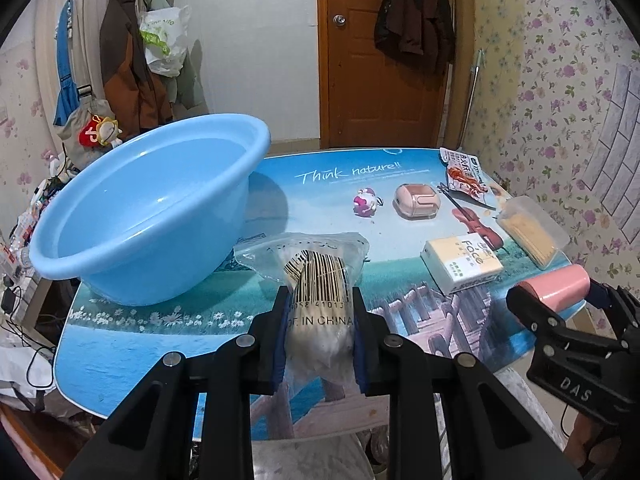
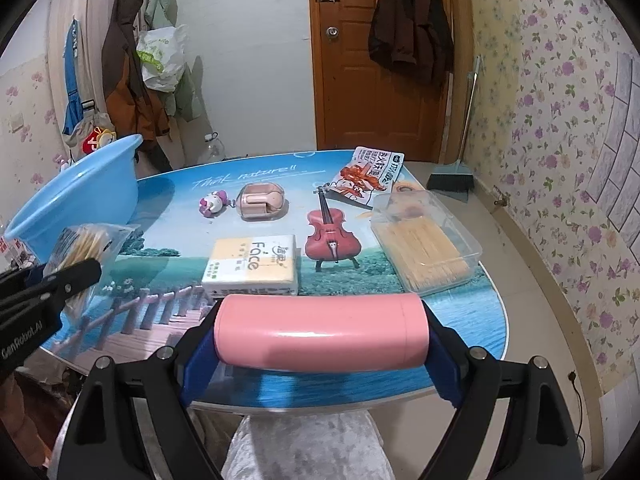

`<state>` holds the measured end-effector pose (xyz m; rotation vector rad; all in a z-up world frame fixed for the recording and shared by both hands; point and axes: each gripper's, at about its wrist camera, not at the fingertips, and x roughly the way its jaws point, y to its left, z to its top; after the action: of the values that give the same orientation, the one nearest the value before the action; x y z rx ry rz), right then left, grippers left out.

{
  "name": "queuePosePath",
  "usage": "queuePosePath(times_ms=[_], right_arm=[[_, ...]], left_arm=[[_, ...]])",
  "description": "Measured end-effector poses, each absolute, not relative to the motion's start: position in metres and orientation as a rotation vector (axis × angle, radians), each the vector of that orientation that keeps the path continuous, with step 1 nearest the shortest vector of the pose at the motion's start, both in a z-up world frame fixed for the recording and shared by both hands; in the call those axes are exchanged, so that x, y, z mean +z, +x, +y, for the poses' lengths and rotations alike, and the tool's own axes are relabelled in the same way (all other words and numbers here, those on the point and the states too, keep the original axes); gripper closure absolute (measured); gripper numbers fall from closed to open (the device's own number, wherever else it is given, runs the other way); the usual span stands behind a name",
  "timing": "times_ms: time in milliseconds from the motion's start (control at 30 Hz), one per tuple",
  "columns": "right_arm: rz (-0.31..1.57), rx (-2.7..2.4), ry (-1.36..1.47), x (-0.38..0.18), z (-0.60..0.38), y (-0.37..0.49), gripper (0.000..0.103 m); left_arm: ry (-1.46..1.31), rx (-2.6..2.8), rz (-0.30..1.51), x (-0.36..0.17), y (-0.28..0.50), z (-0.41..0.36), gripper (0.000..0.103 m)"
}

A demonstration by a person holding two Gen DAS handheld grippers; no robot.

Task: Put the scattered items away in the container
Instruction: 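Carry the cotton swab bag with the left gripper over the blue basin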

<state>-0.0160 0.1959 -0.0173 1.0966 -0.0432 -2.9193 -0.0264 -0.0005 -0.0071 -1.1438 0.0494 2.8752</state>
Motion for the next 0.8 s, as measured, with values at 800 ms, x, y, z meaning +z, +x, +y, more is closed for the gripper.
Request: queuePosePath(times_ms=[800], right_arm=[[-0.1,-2.91,1.028,0.012,0.176,0.021,0.015]], left_arm=[[-1.068,2.933,-0.001,0.016,0.003,-0.023,0.078]])
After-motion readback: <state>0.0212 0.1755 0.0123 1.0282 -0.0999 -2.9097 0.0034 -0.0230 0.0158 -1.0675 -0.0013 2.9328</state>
